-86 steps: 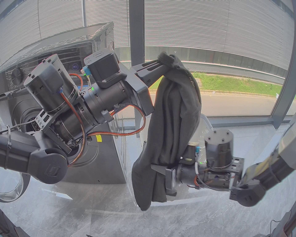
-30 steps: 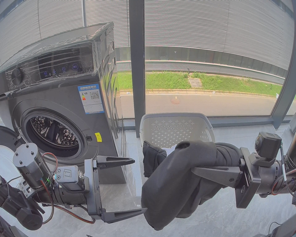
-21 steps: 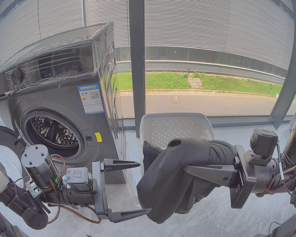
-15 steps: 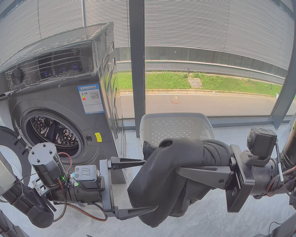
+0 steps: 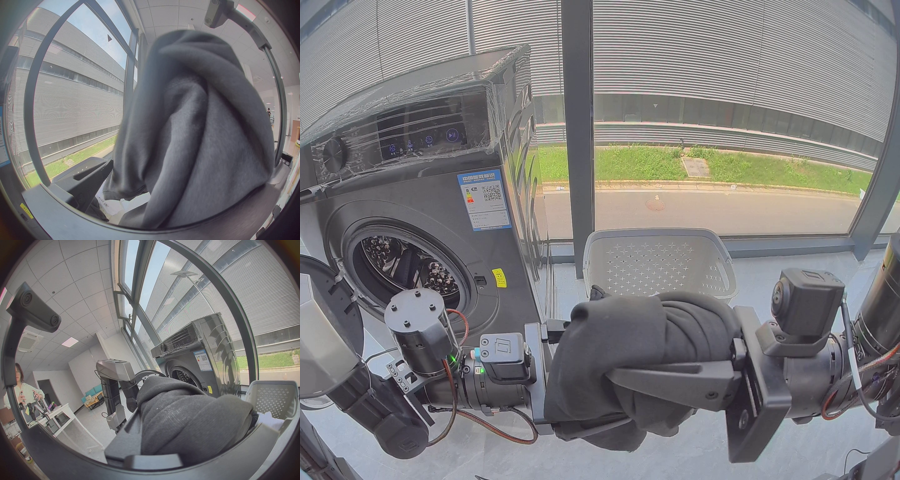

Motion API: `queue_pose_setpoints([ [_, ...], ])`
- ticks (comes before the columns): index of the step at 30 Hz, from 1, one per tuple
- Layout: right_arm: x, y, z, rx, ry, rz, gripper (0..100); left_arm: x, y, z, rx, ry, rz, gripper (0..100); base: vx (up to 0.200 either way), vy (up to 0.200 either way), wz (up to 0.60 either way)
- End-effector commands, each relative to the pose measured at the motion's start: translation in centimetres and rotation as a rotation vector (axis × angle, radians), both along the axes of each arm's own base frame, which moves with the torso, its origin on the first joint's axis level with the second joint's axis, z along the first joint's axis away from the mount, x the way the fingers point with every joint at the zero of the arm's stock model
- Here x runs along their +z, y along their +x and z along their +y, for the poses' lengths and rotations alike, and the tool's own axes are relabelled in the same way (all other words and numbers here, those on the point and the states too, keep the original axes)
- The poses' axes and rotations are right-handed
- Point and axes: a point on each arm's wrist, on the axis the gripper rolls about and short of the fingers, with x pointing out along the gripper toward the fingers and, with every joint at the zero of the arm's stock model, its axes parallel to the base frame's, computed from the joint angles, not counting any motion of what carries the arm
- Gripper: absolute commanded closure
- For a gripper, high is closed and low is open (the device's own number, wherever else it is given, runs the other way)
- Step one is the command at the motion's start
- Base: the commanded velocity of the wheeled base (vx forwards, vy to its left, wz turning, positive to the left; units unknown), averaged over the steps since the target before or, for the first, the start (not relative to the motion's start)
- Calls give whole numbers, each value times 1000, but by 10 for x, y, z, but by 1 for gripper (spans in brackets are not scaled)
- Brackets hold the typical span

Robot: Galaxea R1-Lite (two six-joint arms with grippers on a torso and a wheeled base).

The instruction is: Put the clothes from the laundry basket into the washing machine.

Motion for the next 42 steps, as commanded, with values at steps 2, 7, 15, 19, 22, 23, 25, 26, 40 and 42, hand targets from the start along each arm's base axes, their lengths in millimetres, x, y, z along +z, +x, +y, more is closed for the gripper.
queue_pose_setpoints([
  [2, 4, 12, 25, 11, 7, -2, 100, 0, -9, -13, -49, -2, 0, 0, 0, 0, 0],
  [7, 8, 17, 33, 13, 22, -8, 100, 0, -6, -16, -32, -4, -1, 0, 0, 0, 0],
  [15, 8, 9, 39, 42, 26, 7, 100, 16, 2, -23, 11, -49, -58, 0, 0, 0, 0],
  [19, 4, 10, 42, 42, 14, 16, 100, 18, 1, -23, 10, -55, -67, 100, 0, 0, 0],
  [22, 4, 10, 42, 40, 14, 16, 100, 21, 1, -22, 11, -61, -73, 100, 0, 0, 0],
  [23, 4, 10, 42, 40, 14, 16, 100, 21, 0, -21, 11, -61, -73, 100, 0, 0, 0],
  [25, 5, 10, 42, 41, 16, 15, 100, 20, 0, -22, 11, -60, -71, 100, 0, 0, 0],
  [26, 5, 10, 42, 41, 16, 15, 100, 20, 0, -22, 11, -60, -71, 100, 0, 0, 0],
  [40, 4, 14, 39, 24, 13, 18, 0, 17, 1, -22, 11, -52, -60, 100, 0, 0, 0],
  [42, 1, 17, 34, 2, 5, 25, 0, 16, 2, -21, 17, -50, -58, 100, 0, 0, 0],
])
